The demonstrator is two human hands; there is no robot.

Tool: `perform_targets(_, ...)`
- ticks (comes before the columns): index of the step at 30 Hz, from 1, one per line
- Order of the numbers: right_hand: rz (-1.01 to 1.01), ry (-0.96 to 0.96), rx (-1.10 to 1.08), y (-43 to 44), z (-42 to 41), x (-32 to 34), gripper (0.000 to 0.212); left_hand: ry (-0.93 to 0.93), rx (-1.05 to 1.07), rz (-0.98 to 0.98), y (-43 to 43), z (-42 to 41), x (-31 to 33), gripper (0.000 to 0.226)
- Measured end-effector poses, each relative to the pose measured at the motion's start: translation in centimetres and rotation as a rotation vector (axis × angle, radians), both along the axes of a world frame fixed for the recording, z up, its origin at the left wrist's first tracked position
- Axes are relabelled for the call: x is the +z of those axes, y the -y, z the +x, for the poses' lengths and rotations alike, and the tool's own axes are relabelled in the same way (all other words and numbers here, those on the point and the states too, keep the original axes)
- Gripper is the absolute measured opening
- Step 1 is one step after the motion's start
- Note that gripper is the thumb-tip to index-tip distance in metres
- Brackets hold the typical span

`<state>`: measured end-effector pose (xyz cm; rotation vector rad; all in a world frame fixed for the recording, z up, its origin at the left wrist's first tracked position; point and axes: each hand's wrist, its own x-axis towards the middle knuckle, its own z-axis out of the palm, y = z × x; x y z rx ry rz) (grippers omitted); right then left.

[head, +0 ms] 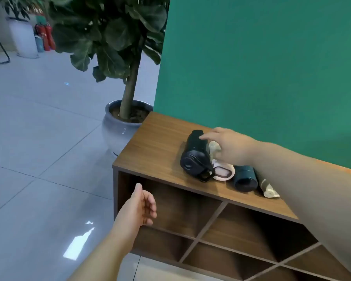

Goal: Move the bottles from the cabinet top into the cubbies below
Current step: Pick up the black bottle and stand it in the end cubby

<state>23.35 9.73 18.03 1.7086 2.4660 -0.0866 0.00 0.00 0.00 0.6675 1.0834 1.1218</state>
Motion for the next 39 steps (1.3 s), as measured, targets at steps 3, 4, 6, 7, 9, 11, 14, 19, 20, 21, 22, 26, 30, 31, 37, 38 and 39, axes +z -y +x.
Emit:
perform_targets(3, -0.033, 0.187, 0.108, -1.6, -1.1, -0.8, 0.074, -0.039, -0.021, -0.049, -0.9, 0.2, -2.2, 0.067)
perform_targets(4, -0.041, 0.231, 0.132, -1.9, -1.5, -1.0, 0.077, -0.05, -0.056, -0.045, -1.0, 0.3, -3.0, 0.066)
perform_targets(6, -0.011, 0.32, 0.213, -2.9, -2.0, -1.8, 0.084, -0.1, -0.149, -0.025, -1.0, 0.7, -4.4, 0.064)
perform_targets(7, 0.004, 0.355, 0.253, -3.3, -2.3, -2.1, 0.086, -0.115, -0.177, -0.012, -0.9, 0.8, -4.8, 0.063)
perform_targets(9, 0.02, 0.376, 0.3, -3.8, -3.2, -2.4, 0.091, -0.121, -0.181, -0.008, -0.8, 0.6, -4.7, 0.063)
perform_targets(11, 0.029, 0.371, 0.328, -4.2, -4.0, -2.7, 0.092, -0.126, -0.16, -0.014, -0.7, 0.1, -4.8, 0.063)
perform_targets(14, 0.027, 0.296, 0.352, -4.1, -5.1, -2.9, 0.083, -0.106, -0.1, -0.013, -0.5, -1.0, -4.6, 0.064)
perform_targets(19, 0.092, 0.18, 0.48, -1.6, -7.9, -3.0, 0.068, -0.071, 0.001, 0.047, 0.6, -2.6, -4.2, 0.064)
perform_targets(20, 0.083, 0.14, 0.492, -0.8, -8.6, -3.1, 0.067, -0.058, 0.024, 0.074, 1.0, -2.9, -3.9, 0.065)
perform_targets(21, 0.081, 0.081, 0.503, 0.2, -9.2, -3.1, 0.066, -0.043, 0.05, 0.096, 1.4, -3.2, -3.8, 0.066)
perform_targets(22, 0.087, 0.002, 0.503, 1.3, -9.9, -3.0, 0.065, -0.013, 0.084, 0.105, 1.8, -3.5, -3.6, 0.066)
perform_targets(26, 0.072, -0.432, 0.433, 6.6, -10.6, -2.4, 0.072, 0.075, 0.178, 0.044, 2.1, -4.4, -3.0, 0.054)
perform_targets(30, -0.041, -0.726, 0.344, 11.3, -10.1, -4.3, 0.083, -0.216, 0.164, -0.071, 2.4, -4.9, -3.2, 0.017)
perform_targets(31, -0.06, -0.766, 0.309, 11.9, -9.9, -5.6, 0.081, -0.272, 0.111, -0.034, 2.9, -5.1, -3.6, 0.014)
perform_targets(37, -0.186, -0.755, 0.07, 13.2, -8.7, -14.9, 0.078, -0.395, -0.149, -0.059, 3.4, -5.6, -7.2, 0.021)
perform_targets(38, -0.21, -0.741, 0.032, 13.1, -8.8, -16.4, 0.075, -0.437, -0.18, -0.066, 3.0, -5.4, -7.9, 0.02)
perform_targets(39, -0.234, -0.733, -0.02, 12.7, -8.9, -17.9, 0.073, -0.482, -0.213, -0.069, 2.6, -5.1, -8.7, 0.02)
